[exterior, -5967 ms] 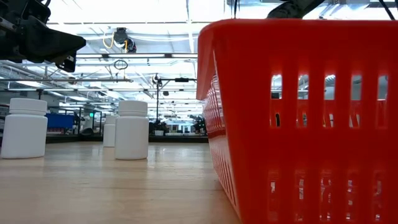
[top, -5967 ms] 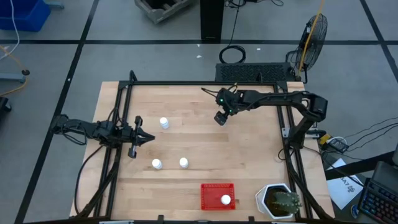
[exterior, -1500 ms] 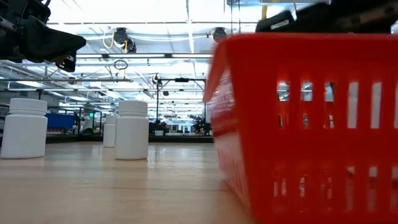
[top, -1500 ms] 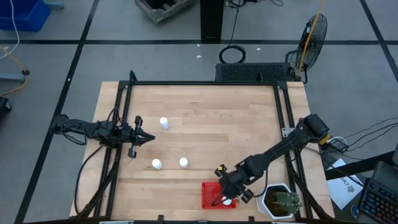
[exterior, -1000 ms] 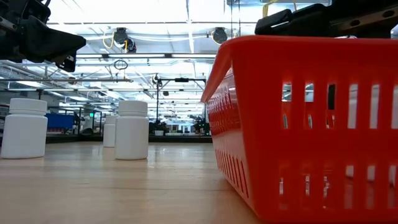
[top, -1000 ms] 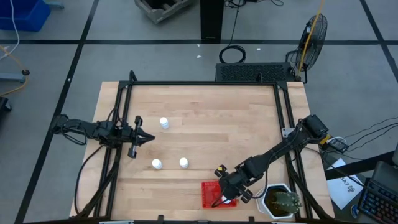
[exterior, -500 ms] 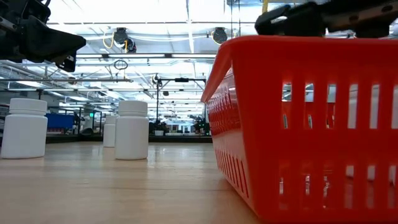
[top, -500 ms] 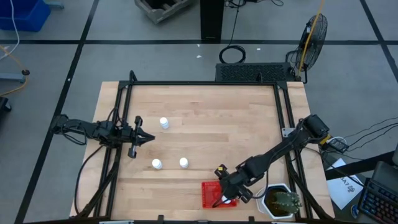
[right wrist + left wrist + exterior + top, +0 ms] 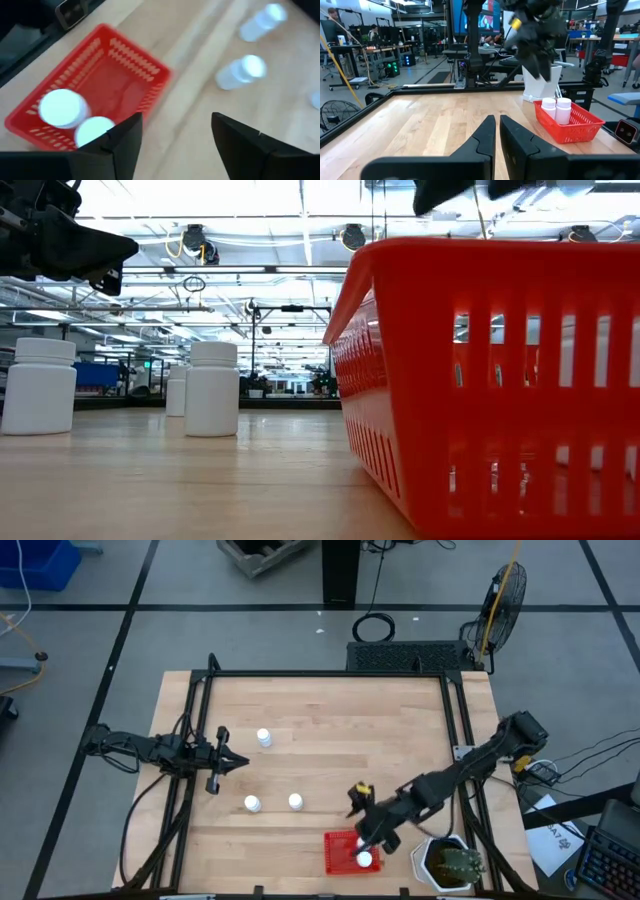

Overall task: Pick and place pill bottles into a basket
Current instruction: Put the white pill bottle into the red basket

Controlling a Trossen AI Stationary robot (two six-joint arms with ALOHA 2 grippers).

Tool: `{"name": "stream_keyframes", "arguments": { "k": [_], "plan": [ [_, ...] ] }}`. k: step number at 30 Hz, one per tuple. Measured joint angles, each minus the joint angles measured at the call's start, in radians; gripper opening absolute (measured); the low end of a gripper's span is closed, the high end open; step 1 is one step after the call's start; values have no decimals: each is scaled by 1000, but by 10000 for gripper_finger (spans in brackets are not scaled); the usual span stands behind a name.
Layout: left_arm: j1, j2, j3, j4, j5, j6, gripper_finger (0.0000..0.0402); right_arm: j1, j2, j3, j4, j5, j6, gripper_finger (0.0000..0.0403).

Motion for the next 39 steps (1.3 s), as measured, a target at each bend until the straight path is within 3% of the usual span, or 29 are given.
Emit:
{"name": "stream_keyframes", "arguments": {
  "k": [4, 9, 11, 15, 27, 35, 39],
  "plan": [
    [0, 0, 0, 0, 0, 0, 31, -56, -106, -3, -25, -44, 47, 164],
    [0, 0, 0, 0, 0, 0, 31, -89, -304, -64, -43, -64, 101, 38],
    [0, 0, 0, 0, 0, 0, 31, -90, -396, -107, -43, -59, 102, 12],
    [0, 0, 0, 0, 0, 0, 31, -71, -594, -219, 15, 15, 169, 11],
    [0, 0, 0, 0, 0, 0, 31, -31, -1128, -637, 227, 12, 242, 2],
    [0, 0, 0, 5, -1, 13, 31, -28, -1360, -909, 355, 19, 248, 1],
    [0, 0, 0, 32, 0, 76, 31, -28, -1430, -1003, 405, 122, 253, 1]
  ]
}}
